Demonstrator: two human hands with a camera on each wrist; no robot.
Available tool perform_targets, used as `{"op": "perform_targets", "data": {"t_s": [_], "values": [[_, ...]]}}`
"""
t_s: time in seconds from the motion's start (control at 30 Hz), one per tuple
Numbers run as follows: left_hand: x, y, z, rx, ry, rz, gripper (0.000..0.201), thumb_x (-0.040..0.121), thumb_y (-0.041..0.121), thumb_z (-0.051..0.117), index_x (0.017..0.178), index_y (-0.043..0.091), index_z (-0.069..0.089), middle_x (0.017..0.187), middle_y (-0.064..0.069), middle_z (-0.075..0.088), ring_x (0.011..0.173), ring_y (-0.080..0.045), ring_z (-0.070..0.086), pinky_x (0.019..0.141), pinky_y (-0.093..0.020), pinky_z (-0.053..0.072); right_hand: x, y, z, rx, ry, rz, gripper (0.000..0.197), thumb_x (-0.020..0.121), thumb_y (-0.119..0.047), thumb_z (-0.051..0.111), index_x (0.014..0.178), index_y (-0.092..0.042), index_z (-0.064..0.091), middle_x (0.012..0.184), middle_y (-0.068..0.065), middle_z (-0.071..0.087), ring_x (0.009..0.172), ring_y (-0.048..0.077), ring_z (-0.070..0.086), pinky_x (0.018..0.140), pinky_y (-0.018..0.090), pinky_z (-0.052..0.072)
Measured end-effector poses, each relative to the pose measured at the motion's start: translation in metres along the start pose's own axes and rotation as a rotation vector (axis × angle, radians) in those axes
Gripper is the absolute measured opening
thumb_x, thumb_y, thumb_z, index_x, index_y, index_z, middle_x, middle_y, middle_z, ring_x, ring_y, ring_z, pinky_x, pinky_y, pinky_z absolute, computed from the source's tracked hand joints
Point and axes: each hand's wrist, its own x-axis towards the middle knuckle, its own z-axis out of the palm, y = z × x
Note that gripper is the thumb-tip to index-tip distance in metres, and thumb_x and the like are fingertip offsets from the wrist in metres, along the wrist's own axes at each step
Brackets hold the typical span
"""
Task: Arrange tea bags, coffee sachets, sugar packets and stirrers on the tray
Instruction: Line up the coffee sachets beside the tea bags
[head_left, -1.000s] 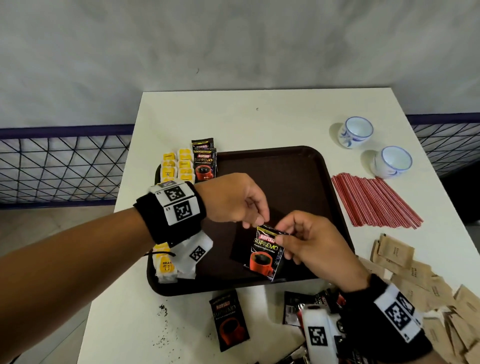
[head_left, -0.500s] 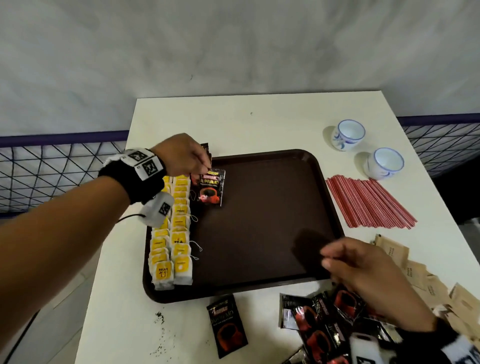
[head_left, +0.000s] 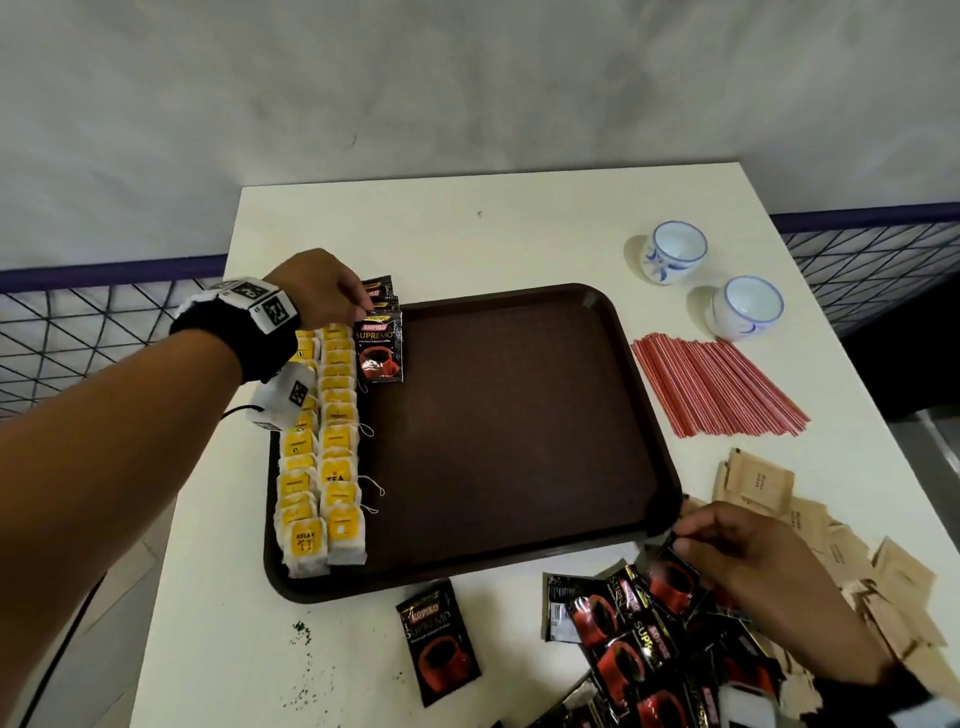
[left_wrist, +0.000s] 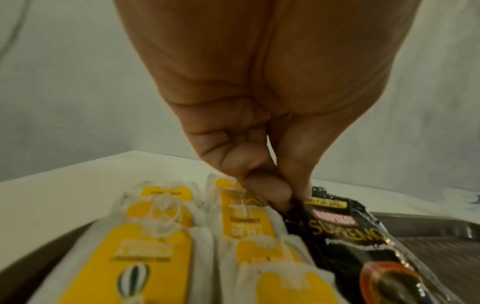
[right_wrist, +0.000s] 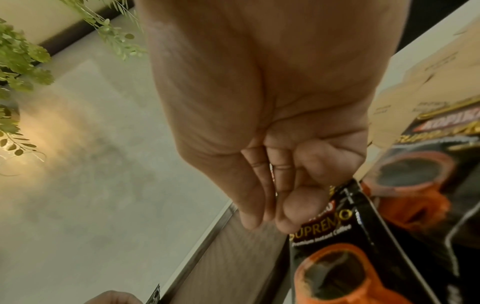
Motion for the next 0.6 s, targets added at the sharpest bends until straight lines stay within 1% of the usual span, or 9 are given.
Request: {"op": "perform_targets", "data": {"t_s": [0.07,0.17,0.27,0.33,0.5,0.57,0.6], "values": [[0.0000,-0.0006,0.0006,0.028,0.012,-0.006,0.010,0.082,0.015,0.074,0.086,0.024,0.077,0.083,0.005,0.072,0.084,-0.010,0.062,0.081,-0.026,0.046,-0.0002,0.0005,0.0004,0.007,0.002,0.004,0.009,0.086,-0.011,0.075,0.086,-0.020,0.073,0.074,-0.008,0.075,0.060,0.008,0.068,0.061,0.024,0.047],[0.0007,-0.0014,0.0021,0.037,0.040,0.001,0.010,0.082,0.014,0.073,0.086,0.022,0.078,0.081,0.003,0.073,0.077,-0.006,0.060,0.076,-0.024,0.045,-0.0003,0.0009,0.0010,0.008,0.000,0.017,0.009,0.085,-0.011,0.075,0.086,-0.021,0.074,0.073,-0.008,0.075,0.059,0.009,0.067,0.061,0.025,0.047],[0.0002,-0.0008,0.0047,0.052,0.072,0.011,0.009,0.082,0.014,0.074,0.086,0.022,0.077,0.078,0.005,0.069,0.079,-0.008,0.060,0.077,-0.024,0.044,-0.0003,0.0016,0.0003,-0.003,-0.005,0.019,0.009,0.085,-0.012,0.075,0.085,-0.021,0.074,0.072,-0.008,0.074,0.059,0.012,0.067,0.062,0.027,0.048],[-0.0011,0.0001,0.0061,0.064,0.090,0.024,0.010,0.082,0.013,0.075,0.085,0.022,0.077,0.080,0.005,0.069,0.080,-0.009,0.059,0.076,-0.023,0.043,-0.0006,0.0015,-0.0002,0.001,-0.007,0.021,0.009,0.085,-0.013,0.075,0.086,-0.022,0.074,0.072,-0.009,0.074,0.060,0.012,0.068,0.063,0.027,0.048],[-0.0020,0.0001,0.0042,0.099,0.112,0.049,0.010,0.081,0.013,0.074,0.088,0.020,0.077,0.085,0.003,0.070,0.080,-0.010,0.057,0.073,-0.024,0.043,-0.0016,0.0023,-0.0007,0.003,0.004,0.018,0.010,0.085,-0.014,0.076,0.085,-0.023,0.073,0.072,-0.010,0.074,0.060,0.006,0.067,0.065,0.028,0.048],[-0.0015,-0.0006,0.0027,0.102,0.152,0.077,0.010,0.083,0.013,0.071,0.088,0.020,0.076,0.089,0.001,0.070,0.080,-0.012,0.057,0.074,-0.026,0.044,-0.0021,0.0024,-0.0020,0.002,0.013,0.023,0.008,0.086,-0.016,0.075,0.085,-0.024,0.073,0.072,-0.011,0.073,0.059,0.010,0.067,0.064,0.030,0.051],[-0.0011,0.0001,0.0020,0.109,0.180,0.102,0.011,0.084,0.013,0.069,0.089,0.021,0.075,0.091,0.001,0.070,0.081,-0.013,0.056,0.075,-0.027,0.044,-0.0022,0.0025,-0.0031,0.002,0.017,0.027,0.008,0.086,-0.017,0.075,0.085,-0.024,0.073,0.072,-0.011,0.073,0.062,0.014,0.068,0.065,0.032,0.053]]}}
